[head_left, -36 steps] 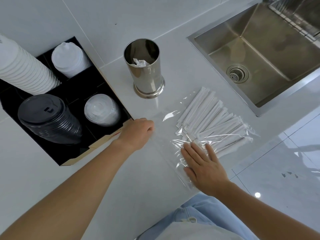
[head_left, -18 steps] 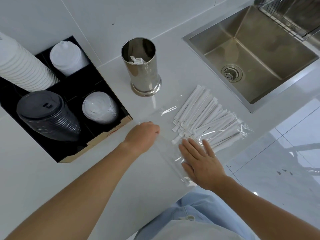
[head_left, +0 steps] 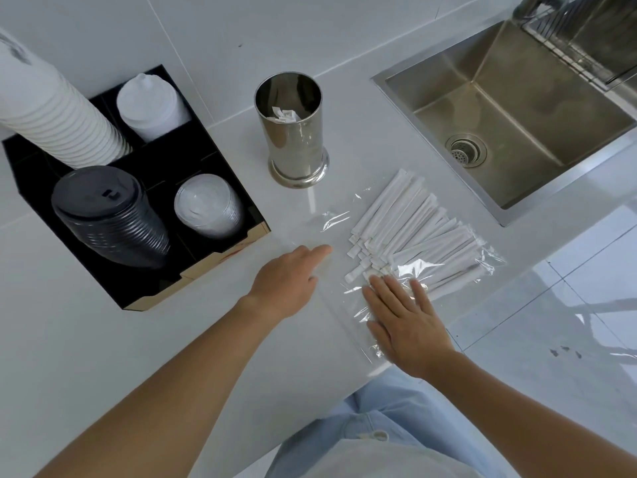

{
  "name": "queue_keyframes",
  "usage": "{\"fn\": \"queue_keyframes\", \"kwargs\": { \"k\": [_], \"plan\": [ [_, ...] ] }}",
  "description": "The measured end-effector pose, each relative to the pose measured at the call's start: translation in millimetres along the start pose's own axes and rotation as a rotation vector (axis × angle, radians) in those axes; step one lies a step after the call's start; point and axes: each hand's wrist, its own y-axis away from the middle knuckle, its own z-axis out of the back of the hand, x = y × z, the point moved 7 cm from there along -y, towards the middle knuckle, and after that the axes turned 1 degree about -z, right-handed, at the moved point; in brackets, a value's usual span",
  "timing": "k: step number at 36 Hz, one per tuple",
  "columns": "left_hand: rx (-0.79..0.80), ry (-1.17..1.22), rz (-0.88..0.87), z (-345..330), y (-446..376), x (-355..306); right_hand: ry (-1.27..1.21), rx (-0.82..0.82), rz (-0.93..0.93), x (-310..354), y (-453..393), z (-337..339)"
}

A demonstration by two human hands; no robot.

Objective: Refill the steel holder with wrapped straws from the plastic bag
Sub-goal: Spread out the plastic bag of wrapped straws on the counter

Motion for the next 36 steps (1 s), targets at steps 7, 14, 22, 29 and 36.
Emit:
{"fn": "queue_keyframes", "kwargs": {
  "k": [7, 14, 22, 29, 36],
  "plan": [
    [-0.036, 0.025, 0.020, -6, 0, 3, -0.156, 0.076, -0.032, -10, -1, 6],
    [-0.133, 0.170, 0.001, -6, 24, 27, -0.172, 0.053, -0.018, -25, -5, 6],
    [-0.166, 0.179, -0.001, -7, 36, 22, -0.123, 0.092, -0.035, -24, -6, 7],
    [-0.076, -0.016, 0.011, -13, 24, -5, -0.070, 0.093, -0.056, -22, -3, 7],
    [-0.060, -0.059, -0.048, -14, 19, -16, -0.062, 0.060, -0.031, -22, -3, 8]
  ]
}}
